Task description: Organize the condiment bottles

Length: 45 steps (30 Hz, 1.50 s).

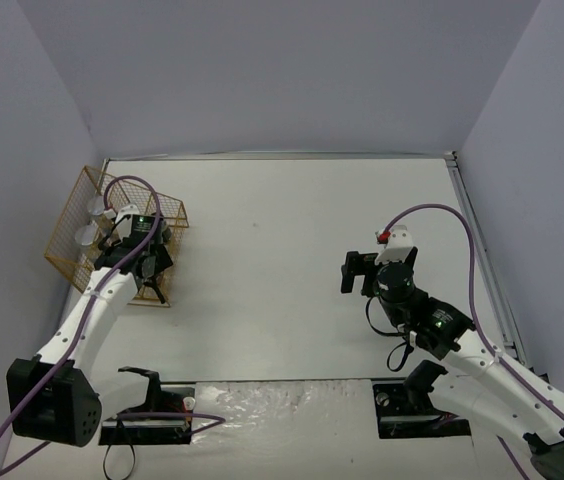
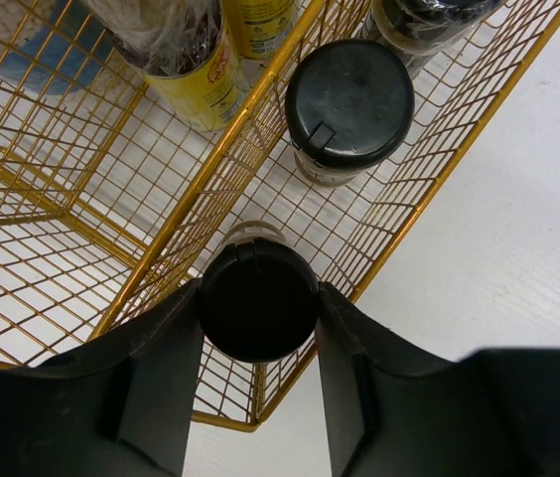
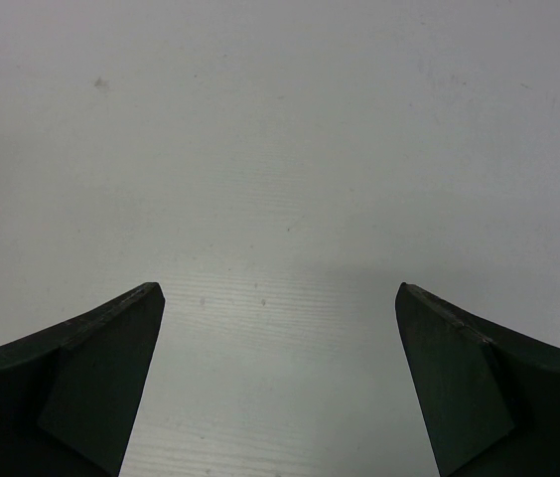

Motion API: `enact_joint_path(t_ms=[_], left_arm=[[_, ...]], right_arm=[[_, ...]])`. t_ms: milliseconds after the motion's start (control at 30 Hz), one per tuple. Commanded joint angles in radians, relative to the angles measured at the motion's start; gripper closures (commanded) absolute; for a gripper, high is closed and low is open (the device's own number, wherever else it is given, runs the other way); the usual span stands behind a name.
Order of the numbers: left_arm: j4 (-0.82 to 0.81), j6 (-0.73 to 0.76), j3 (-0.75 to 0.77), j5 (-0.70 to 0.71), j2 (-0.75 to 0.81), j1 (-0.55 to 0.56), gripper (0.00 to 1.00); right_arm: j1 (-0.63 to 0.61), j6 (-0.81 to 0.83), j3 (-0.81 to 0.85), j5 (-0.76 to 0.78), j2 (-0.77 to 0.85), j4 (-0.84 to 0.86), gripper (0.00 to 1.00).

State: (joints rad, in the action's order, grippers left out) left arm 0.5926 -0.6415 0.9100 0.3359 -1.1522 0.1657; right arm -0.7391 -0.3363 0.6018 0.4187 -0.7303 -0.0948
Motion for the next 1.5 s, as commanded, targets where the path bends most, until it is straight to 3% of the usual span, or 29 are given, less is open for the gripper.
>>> enact_joint_path(t_ms=[0, 300, 600, 833, 1100, 1300, 1467], left_arm=[[-0.033, -0.022, 0.026, -0.004, 0.008, -0.009, 0.51], [0.018, 0.013, 0.083, -0.032, 0.066, -0.008, 0.28], [0.12, 0.054, 0.225, -0.231, 0.167, -0.006, 0.06], [0.17, 0.244, 0.28, -0.417, 0.317, -0.008, 0.03], [0.253, 0.421, 0.386, -0.286, 0.555, -0.008, 0.03], [0.346, 0.445, 0.476, -0.144, 0.61, -0.005, 0.03], [0.394, 0.422, 0.445, -0.036, 0.67, 0.033, 0.03]], right_arm=[[0.006, 0.005, -0.001, 0.025, 0.003, 0.046, 0.0], [0.006, 0.001, 0.017, -0.002, 0.002, 0.043, 0.0], [0.006, -0.002, 0.114, 0.002, 0.013, 0.015, 0.0], [0.006, 0.064, 0.256, 0.042, 0.04, -0.049, 0.0], [0.006, 0.135, 0.411, 0.119, 0.13, -0.117, 0.0], [0.006, 0.208, 0.45, 0.211, 0.227, -0.124, 0.0], [0.004, 0.261, 0.434, 0.266, 0.28, -0.124, 0.0]])
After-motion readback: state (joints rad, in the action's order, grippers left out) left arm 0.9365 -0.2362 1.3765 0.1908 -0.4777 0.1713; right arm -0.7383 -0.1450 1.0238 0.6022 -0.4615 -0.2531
